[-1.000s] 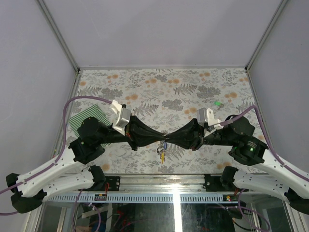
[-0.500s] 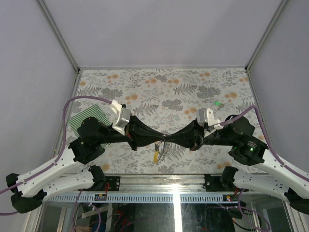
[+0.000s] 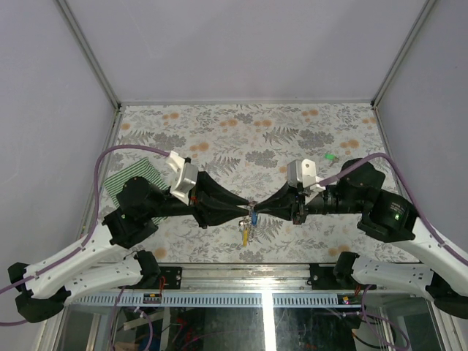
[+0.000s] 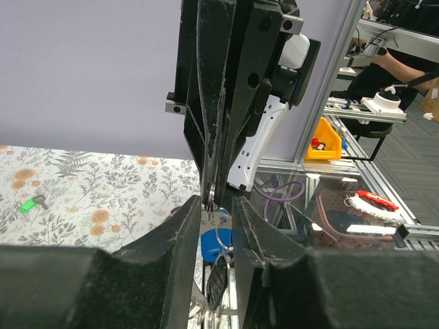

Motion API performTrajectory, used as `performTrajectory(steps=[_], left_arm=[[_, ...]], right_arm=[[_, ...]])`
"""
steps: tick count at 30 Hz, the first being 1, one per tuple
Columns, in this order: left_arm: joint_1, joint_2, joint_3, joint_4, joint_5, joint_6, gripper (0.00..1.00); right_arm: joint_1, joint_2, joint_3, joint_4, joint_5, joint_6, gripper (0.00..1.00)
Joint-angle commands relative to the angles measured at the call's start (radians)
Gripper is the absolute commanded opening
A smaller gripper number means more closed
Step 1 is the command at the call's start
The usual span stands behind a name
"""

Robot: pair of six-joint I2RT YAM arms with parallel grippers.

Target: Put the keys on the keyring

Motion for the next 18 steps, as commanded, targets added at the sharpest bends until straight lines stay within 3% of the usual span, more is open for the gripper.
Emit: performTrajectory(steps=[1, 7, 12, 18], left_arm=[[-0.003, -0.021, 0.047, -0.056, -0.046, 0.031, 0.27], [-0.002, -0.001, 0.094, -0.185, -0.090, 0.088, 0.27], [-0.002, 0.023, 0.094, -0.201, -0.080, 0.092, 0.28], [-0.002, 0.042, 0.088, -0.200, -0.062, 0.095, 0.28]], right_arm=[[0.007, 0.047, 0.138, -0.204, 0.028, -0.095, 0.00], [0.007, 0.146, 0.315, -0.450, 0.083, -0.132, 0.00], [0.007, 0.262, 0.457, -0.645, 0.111, -0.152, 0.00], [0.007, 0.358, 0.584, -0.764, 0.132, -0.152, 0.00]])
